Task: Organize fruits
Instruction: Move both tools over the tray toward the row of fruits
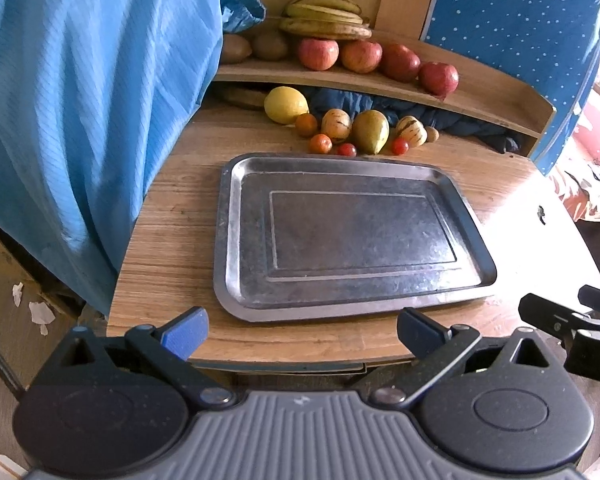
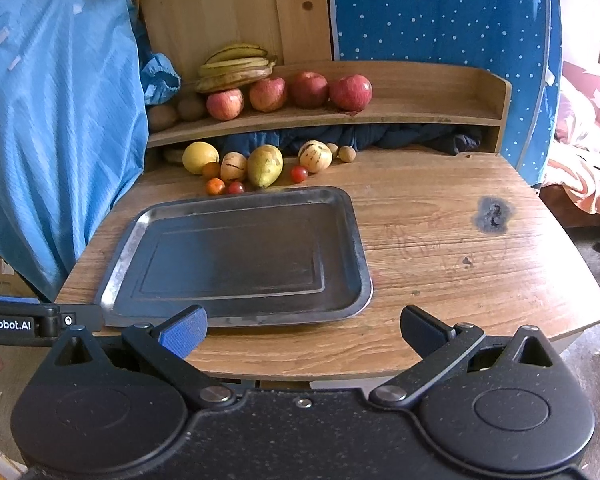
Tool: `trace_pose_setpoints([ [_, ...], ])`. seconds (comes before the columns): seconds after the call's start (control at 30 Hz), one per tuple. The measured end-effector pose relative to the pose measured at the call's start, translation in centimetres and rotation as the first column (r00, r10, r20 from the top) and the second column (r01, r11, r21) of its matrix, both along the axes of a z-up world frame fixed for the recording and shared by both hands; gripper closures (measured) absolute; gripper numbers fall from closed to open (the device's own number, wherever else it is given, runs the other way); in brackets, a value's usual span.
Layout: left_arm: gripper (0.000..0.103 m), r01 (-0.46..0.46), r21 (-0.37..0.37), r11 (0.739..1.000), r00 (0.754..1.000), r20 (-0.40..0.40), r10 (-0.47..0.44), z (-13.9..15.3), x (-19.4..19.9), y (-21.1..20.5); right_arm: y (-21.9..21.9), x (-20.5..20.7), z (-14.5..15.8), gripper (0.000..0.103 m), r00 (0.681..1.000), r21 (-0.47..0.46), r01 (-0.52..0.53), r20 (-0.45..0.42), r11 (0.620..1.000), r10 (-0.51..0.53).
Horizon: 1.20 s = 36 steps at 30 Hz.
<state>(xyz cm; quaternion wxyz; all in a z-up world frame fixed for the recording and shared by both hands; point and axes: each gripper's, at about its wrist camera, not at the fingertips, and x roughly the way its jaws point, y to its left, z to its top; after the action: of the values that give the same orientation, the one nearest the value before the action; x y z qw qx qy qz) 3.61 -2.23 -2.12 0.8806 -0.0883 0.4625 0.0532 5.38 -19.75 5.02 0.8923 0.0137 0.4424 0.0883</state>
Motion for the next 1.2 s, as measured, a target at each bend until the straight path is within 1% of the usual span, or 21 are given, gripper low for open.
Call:
trace_pose_setpoints([
  [0.33,0.001,-0.065,0.0,0.998,0.998,-0.027,0.065,-0.7,3.1,-1.6,-2.0,3.5,-0.9,0.0,0.997,0.013,-0.065,-0.029,0.998,0.065],
  [0.7,0.001,-0.144,0.009,0.99,0.989,-0.031,0.144,-1.0,7.0,-4.2,-5.2,8.5,-1.8,0.0,0.988,0.037,-0.152,-0.025,0.988,0.153],
  [0.97,0.001,-0.183,0.02,0.983,0.982,-0.036,0.184,-0.9,8.6,-6.2,-7.5,10.7,-2.0,0.0,0.979,0.061,-0.201,-0.017,0.978,0.202],
  [1.2,0.001,-0.214,0.043,0.976,0.976,-0.028,0.215,-0.1,9.0,-7.4,-9.1,11.7,-2.0,0.0,0.972,0.088,-0.234,-0.007,0.968,0.236],
])
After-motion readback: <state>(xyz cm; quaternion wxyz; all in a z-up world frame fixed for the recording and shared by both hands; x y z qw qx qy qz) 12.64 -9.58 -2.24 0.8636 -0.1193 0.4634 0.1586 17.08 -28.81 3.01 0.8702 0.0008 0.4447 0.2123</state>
